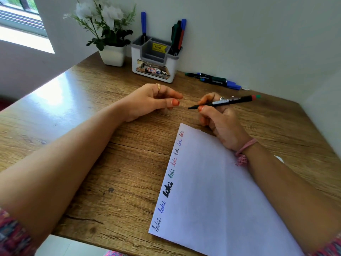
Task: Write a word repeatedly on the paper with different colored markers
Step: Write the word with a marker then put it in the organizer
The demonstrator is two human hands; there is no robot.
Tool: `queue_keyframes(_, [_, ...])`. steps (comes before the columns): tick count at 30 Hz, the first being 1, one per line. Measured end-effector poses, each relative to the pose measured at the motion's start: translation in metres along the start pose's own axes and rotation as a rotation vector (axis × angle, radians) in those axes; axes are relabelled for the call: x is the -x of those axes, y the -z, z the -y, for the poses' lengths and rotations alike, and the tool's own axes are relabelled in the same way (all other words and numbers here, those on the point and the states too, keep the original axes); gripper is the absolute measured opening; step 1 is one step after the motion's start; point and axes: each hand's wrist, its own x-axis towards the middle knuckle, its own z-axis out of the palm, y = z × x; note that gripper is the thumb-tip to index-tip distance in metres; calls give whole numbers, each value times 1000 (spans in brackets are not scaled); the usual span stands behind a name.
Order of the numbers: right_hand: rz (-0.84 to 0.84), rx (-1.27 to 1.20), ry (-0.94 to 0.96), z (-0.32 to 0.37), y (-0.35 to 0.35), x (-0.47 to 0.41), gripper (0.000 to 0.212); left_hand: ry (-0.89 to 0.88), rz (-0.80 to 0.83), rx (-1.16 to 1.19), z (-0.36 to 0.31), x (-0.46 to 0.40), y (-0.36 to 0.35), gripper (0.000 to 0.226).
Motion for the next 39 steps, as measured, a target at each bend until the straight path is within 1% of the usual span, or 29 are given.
queue_keyframes(2, [50,-42,-30,1,1,1,19,-2,-8,77,0,0,0,26])
queue_keyframes(4, [93,-78,-69,3,2,2,28,2,-7,107,-1,0,1,26])
queue_keyframes(6, [97,-83,-81,5,2,3,32,5,-4,119,-2,1,1,25])
queue_keyframes(9, [57,-39,-73,6,1,4,25,1,-6,136,-2,1,0,23])
queue_keyframes(12, [29,2,-62,8,-1,6,8,-4,12,137,-2,1,1,23])
queue_keyframes(13, [24,18,-57,8,-2,7,6,-4,15,146,-2,2,0,23])
queue_keyframes(16, [4,81,-64,8,-3,9,14,0,21,214,-3,1,-5,24])
queue_keyframes(19, [-18,95,-60,8,-4,9,13,9,-2,251,-4,-1,-14,26])
queue_keyframes(21, [-73,70,-43,9,-3,9,11,26,-43,278,-4,-2,-16,29])
queue_keyframes(23, [-102,58,-57,10,-4,8,9,30,-69,301,-2,-2,-16,27])
queue_keyframes(27, [-128,-20,-120,10,-5,5,14,12,-104,278,-1,-2,-18,18])
queue_keyframes(30, [-106,32,-92,9,-5,6,23,28,-114,253,-1,-1,-19,16])
queue_keyframes(32, [-97,45,-81,9,-5,7,24,28,-113,240,-3,0,-18,16])
queue_keyframes(34, [-98,-17,-76,10,-5,6,23,17,-129,303,-5,1,-18,24])
queue_keyframes(36, [-67,-27,-64,11,-5,6,24,25,-160,464,-8,1,-17,42])
queue_keyframes(37, [-35,-14,-78,11,-5,6,25,22,-170,569,-11,1,-17,47])
queue_keyframes(39, [25,30,-118,8,-6,8,22,-4,-199,772,-14,1,-16,46])
